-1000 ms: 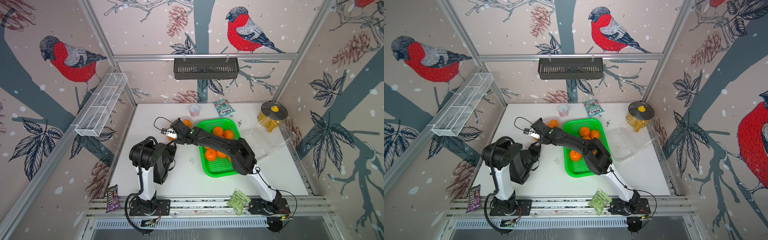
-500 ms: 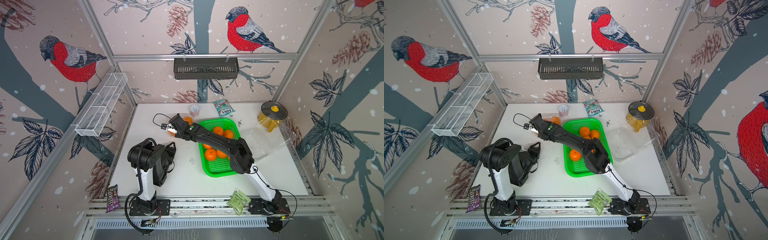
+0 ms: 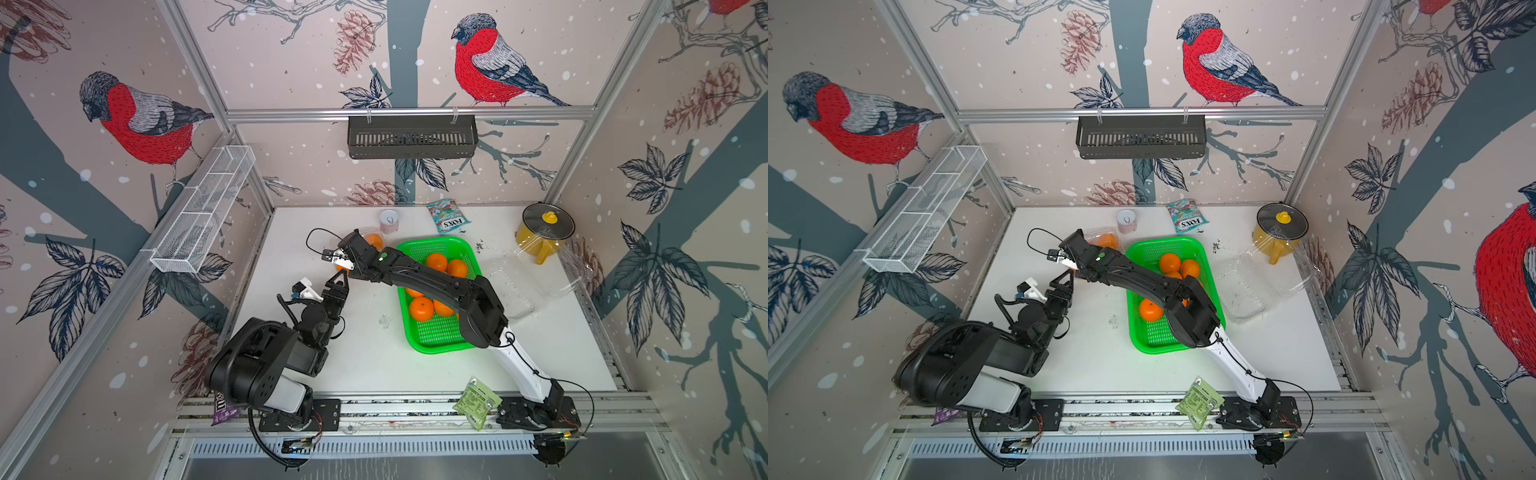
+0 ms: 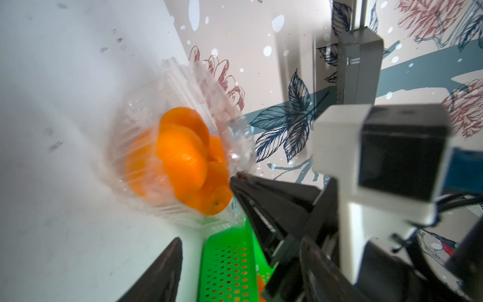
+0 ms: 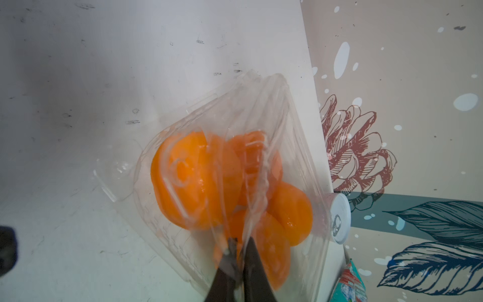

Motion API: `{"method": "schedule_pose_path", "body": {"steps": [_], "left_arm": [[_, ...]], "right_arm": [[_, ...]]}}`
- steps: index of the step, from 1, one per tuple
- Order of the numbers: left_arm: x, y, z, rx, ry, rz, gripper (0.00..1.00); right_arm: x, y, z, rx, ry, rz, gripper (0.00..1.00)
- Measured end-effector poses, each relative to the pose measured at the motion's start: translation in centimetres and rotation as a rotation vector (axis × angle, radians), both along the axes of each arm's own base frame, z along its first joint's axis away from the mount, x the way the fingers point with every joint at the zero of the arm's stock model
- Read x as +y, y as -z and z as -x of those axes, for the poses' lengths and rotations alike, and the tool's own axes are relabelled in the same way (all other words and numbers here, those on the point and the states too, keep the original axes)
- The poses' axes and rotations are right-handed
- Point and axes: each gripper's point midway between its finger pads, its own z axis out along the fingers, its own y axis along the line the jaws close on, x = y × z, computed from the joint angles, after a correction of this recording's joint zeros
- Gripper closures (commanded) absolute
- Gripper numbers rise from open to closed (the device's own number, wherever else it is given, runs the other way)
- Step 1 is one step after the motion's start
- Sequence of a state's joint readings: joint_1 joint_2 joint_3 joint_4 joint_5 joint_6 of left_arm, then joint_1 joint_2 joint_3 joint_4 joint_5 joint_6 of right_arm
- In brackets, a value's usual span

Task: Take oranges out of containers
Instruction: Open the packing box at the center of the board.

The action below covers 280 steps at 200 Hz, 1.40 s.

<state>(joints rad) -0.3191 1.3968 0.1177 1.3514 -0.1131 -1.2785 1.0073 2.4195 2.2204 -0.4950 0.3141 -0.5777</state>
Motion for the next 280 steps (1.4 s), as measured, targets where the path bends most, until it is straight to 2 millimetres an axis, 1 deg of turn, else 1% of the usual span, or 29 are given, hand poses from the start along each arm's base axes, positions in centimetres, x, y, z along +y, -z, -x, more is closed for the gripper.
{"method": "schedule_pose_path", "body": {"steps": [20, 37, 50, 63, 80, 101, 121, 144, 174, 194, 207, 218, 226, 241, 280], "left_arm": [[1.2, -0.7, -0.4, 0.052, -0.068, -0.043, 0.23], [2.7, -0.4, -0.1, 0.098, -0.137, -0.082, 0.22], [4.3, 0.9, 0.1, 0.154, -0.188, -0.112, 0.23], [5.7, 3.0, 0.4, 0.23, -0.222, -0.135, 0.23], [6.4, 5.6, 0.9, 0.316, -0.224, -0.158, 0.23], [6.1, 7.9, 1.4, 0.383, -0.183, -0.169, 0.22], [5.8, 8.5, 1.4, 0.396, -0.157, -0.164, 0.22], [5.1, 8.2, 0.8, 0.373, -0.118, -0.152, 0.22], [4.1, 5.7, -1.0, 0.302, -0.075, -0.164, 0.22], [4.1, 5.7, -1.7, 0.317, -0.074, -0.176, 0.21], [4.0, 6.2, -2.4, 0.342, -0.072, -0.182, 0.22], [3.9, 7.1, -2.8, 0.37, -0.068, -0.187, 0.23], [3.7, 8.2, -3.0, 0.399, -0.058, -0.191, 0.24], [3.1, 10.7, -2.8, 0.462, -0.021, -0.191, 0.26], [1.8, 11.2, -4.4, 0.376, 0.034, -0.12, 0.3]], "right_arm": [[0.5, -0.4, 0.0, 0.005, 0.007, -0.04, 0.91], [1.1, -0.2, 0.3, 0.01, -0.005, -0.052, 0.91], [1.6, 0.1, 0.6, 0.016, -0.014, -0.055, 0.91], [2.1, 0.4, 0.9, 0.019, -0.023, -0.055, 0.91], [2.5, 0.4, 1.1, 0.02, -0.032, -0.06, 0.91], [2.8, 0.4, 1.3, 0.02, -0.036, -0.062, 0.92], [2.8, 0.5, 1.4, 0.021, -0.036, -0.06, 0.92], [2.8, 0.6, 1.4, 0.024, -0.036, -0.058, 0.92], [2.7, 1.1, 1.8, 0.039, -0.044, -0.049, 0.92], [2.5, 0.8, 1.8, 0.044, -0.034, -0.061, 0.93], [2.6, 0.5, 1.9, 0.046, -0.037, -0.066, 0.93], [2.6, 0.2, 2.0, 0.048, -0.04, -0.072, 0.93], [2.6, 0.0, 2.1, 0.049, -0.042, -0.076, 0.93], [2.6, -0.4, 2.0, 0.048, -0.043, -0.082, 0.93], [1.8, -0.6, 1.5, 0.051, -0.03, -0.073, 0.93]]}}
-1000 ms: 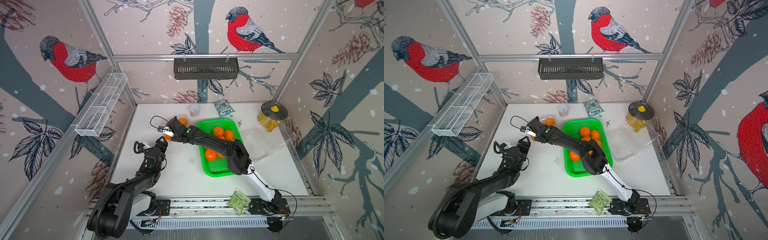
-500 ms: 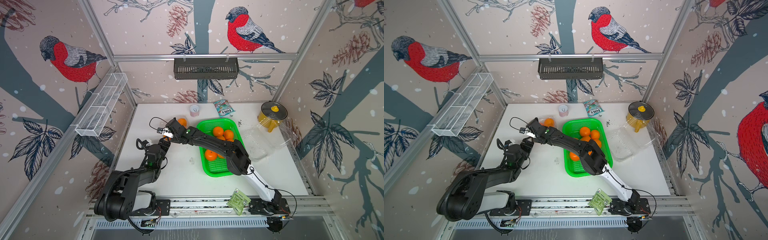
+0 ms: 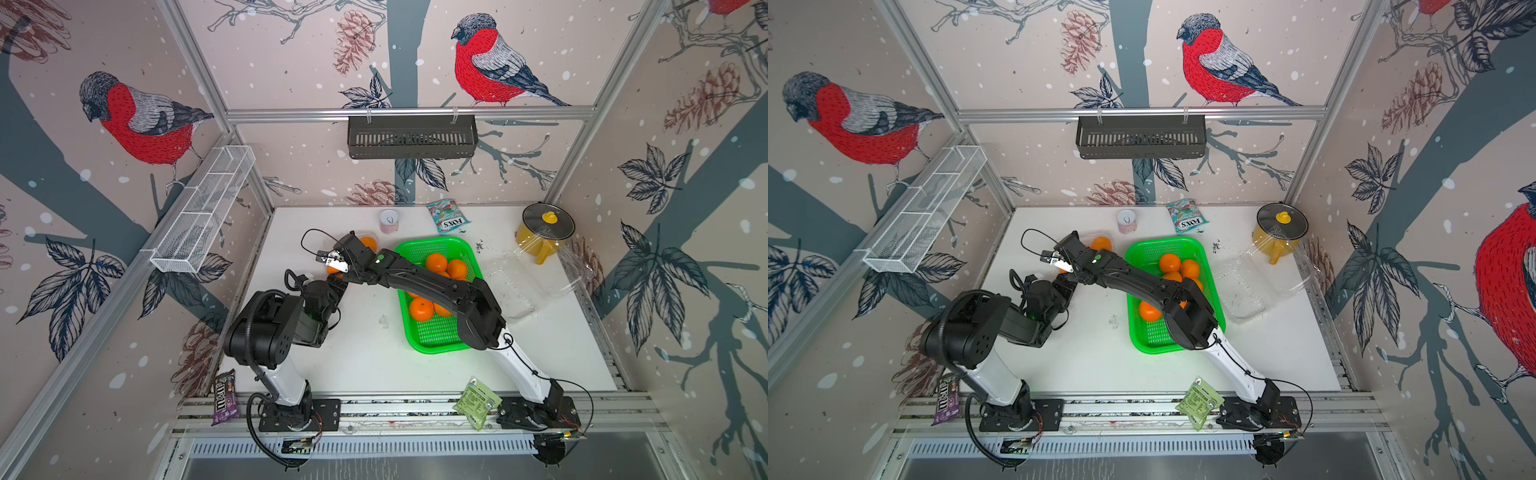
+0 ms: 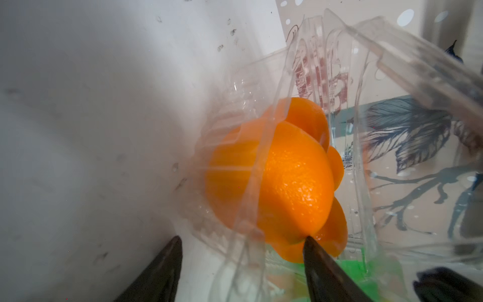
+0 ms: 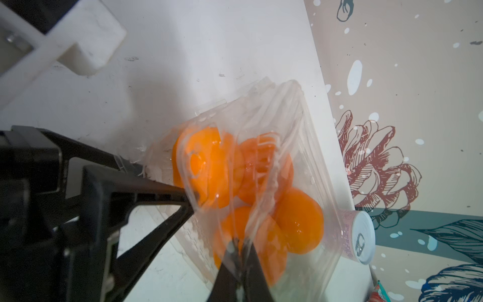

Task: Take oranges out of containers
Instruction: Open the packing box at the center of the board.

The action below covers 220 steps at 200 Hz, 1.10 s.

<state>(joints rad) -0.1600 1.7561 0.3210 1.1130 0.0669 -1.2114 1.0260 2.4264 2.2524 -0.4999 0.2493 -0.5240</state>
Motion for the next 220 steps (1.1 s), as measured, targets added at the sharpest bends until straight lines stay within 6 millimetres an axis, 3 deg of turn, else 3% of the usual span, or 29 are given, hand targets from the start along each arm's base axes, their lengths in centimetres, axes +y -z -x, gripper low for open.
{"method": "schedule_pose_path", "body": {"steps": [76, 94, 105, 126, 135, 169, 220], "left_arm": [[-1.0, -0.2, -0.8, -0.023, 0.05, 0.023, 0.31], [-0.9, -0.2, -0.6, -0.009, 0.052, 0.007, 0.31], [-0.7, -0.3, -0.5, -0.001, 0.055, -0.019, 0.31], [-0.4, -0.4, 0.2, 0.031, 0.053, -0.053, 0.31], [-0.3, -0.5, 0.5, 0.045, 0.054, -0.069, 0.3], [0.6, -1.9, 1.4, 0.062, 0.047, -0.152, 0.28], [1.6, -7.0, 1.5, -0.024, 0.05, -0.294, 0.17]], "right_arm": [[-2.0, -2.9, -2.9, -0.158, 0.054, 0.077, 0.93], [-2.5, -2.7, -3.5, -0.197, 0.066, 0.12, 0.83], [-2.9, -2.5, -4.2, -0.229, 0.078, 0.15, 0.68], [-3.6, -2.3, -5.9, -0.316, 0.12, 0.198, 0.17], [-4.2, -2.3, -7.0, -0.364, 0.151, 0.221, 0.0], [-6.1, -3.6, -10.2, -0.51, 0.276, 0.247, 0.01], [-6.8, -10.5, -11.2, -0.586, 0.383, 0.069, 0.01]]}}
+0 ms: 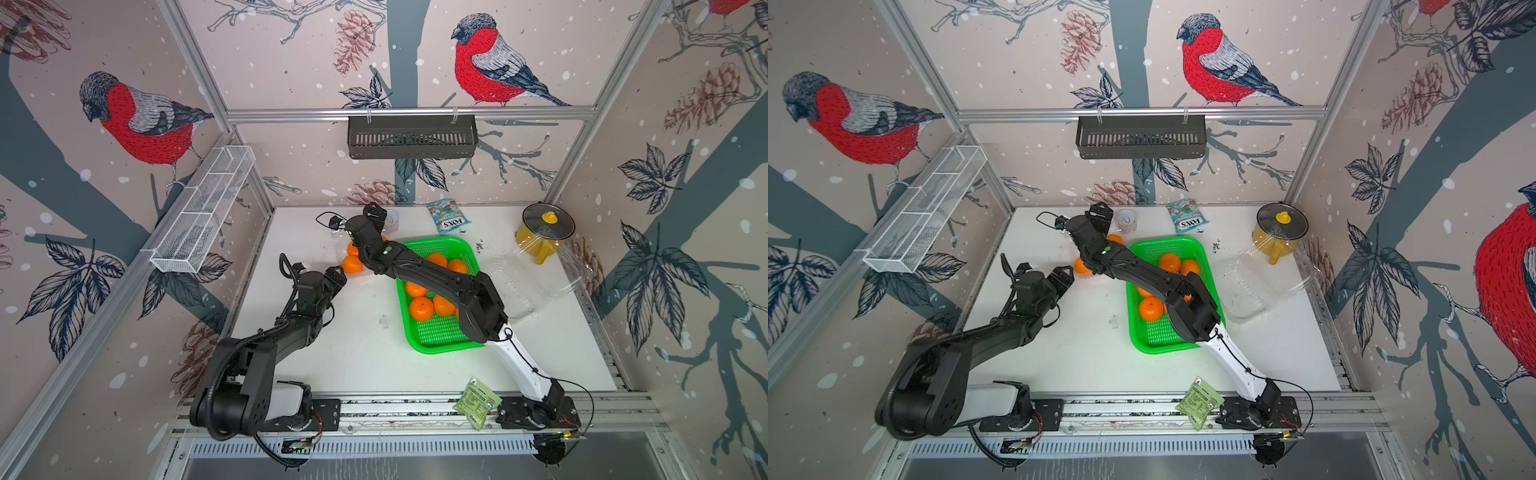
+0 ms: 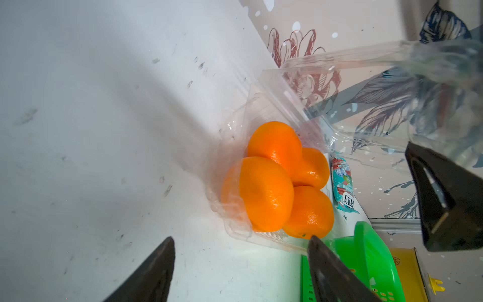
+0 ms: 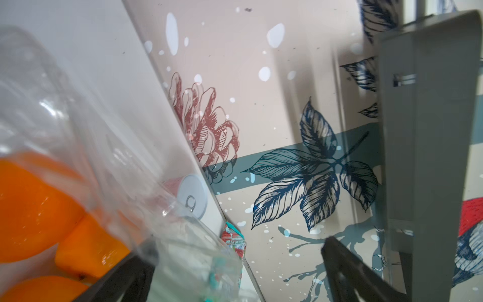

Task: Take oranges out of containers
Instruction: Open the packing box at the center of the board.

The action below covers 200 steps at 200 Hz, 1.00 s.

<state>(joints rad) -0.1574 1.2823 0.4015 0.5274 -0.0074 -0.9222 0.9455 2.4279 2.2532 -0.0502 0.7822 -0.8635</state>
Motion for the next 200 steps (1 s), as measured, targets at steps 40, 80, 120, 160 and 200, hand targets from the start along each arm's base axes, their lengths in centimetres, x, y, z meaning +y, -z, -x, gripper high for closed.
{"method": "schedule_pose_path", "body": {"steps": [40, 80, 120, 160, 200], "left_arm": [[0.7, -3.0, -0.3, -0.06, 0.02, -0.147, 0.14], [0.6, -5.2, -2.6, -0.066, 0.071, -0.286, 0.13], [0.2, -5.7, -6.0, -0.016, 0.108, -0.35, 0.13], [1.0, -6.9, -11.0, 0.036, 0.061, -0.339, 0.13], [1.7, -9.3, -14.6, 0.033, 0.028, -0.325, 0.13]], "right_arm": [[-1.1, -1.5, -1.1, -0.005, 0.003, -0.06, 0.0], [-2.7, -2.0, -3.6, 0.015, -0.004, -0.168, 0.0], [-5.8, -4.3, -6.7, 0.002, 0.036, -0.345, 0.0], [-7.5, -4.3, -7.2, 0.059, 0.056, -0.436, 0.01], [-10.6, -6.4, -3.0, 0.147, 0.061, -0.53, 0.0]]}}
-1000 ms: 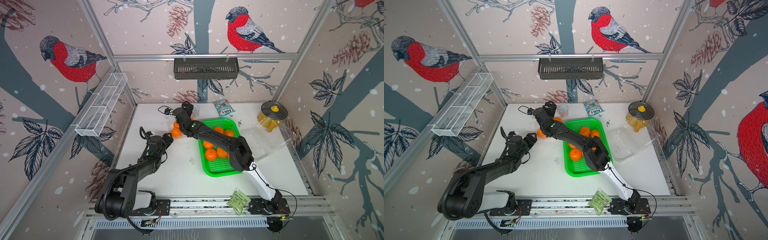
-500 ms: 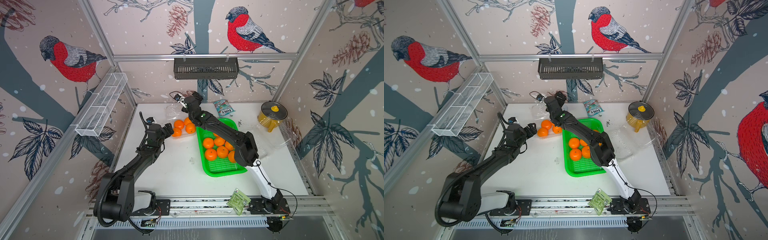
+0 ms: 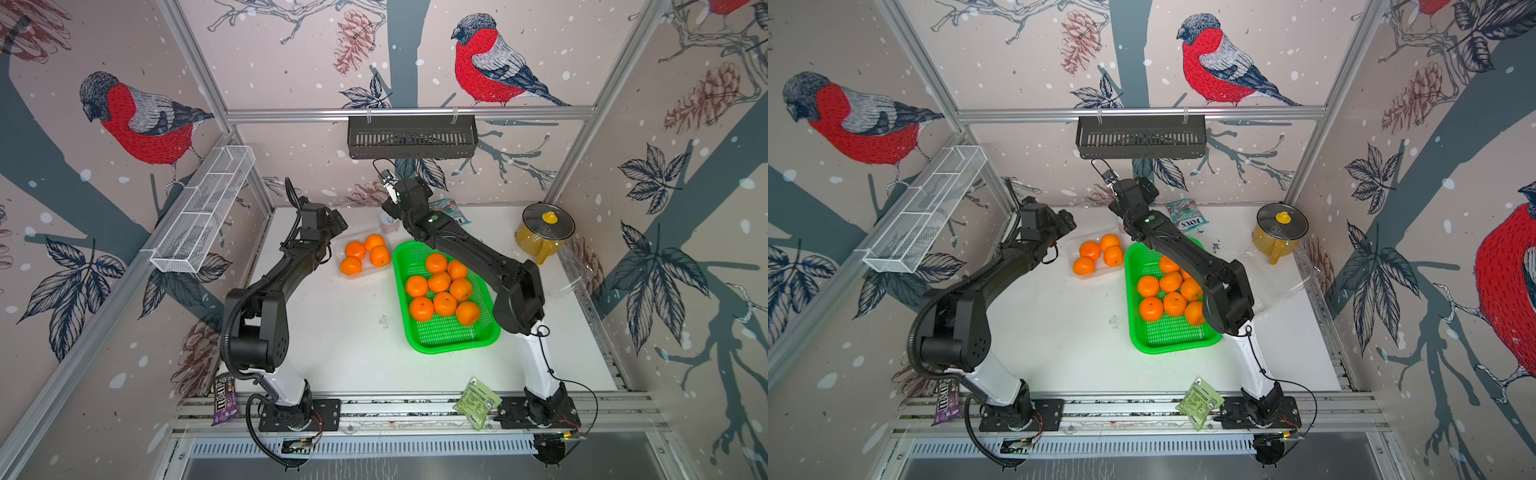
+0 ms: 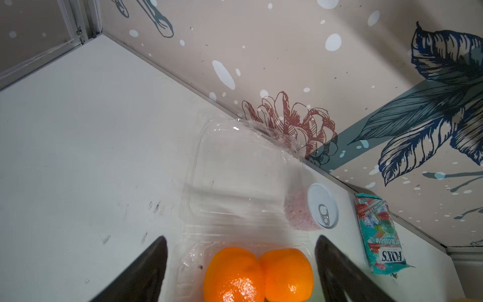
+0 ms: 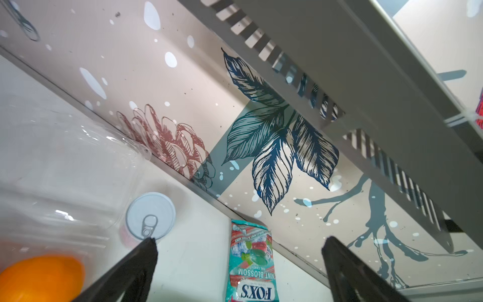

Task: Take oranges out of containers
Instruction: Open the packing box at the center of the board, then pick up the orange from the packing box.

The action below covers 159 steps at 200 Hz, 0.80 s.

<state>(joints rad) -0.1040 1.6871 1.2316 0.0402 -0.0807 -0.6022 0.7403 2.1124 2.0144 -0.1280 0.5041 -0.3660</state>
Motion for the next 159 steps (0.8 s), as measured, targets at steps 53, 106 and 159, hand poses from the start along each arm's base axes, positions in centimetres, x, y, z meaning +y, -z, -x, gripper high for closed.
{"method": "schedule_pose_path", "body": {"steps": [53, 106, 159], "left_arm": [[2.4, -0.1, 6.1, -0.004, -0.056, -0.005, 0.12], [3.2, 1.4, 16.1, -0.04, -0.085, 0.047, 0.02], [5.0, -3.5, 24.0, -0.267, -0.17, 0.104, 0.02]], "right_arm": [[-0.2, -3.0, 6.2, 0.168, -0.114, -0.338, 0.01], [3.2, 4.8, 9.2, 0.556, -0.146, -0.568, 0.02], [9.0, 14.0, 12.1, 0.894, -0.064, -0.716, 0.04]]}}
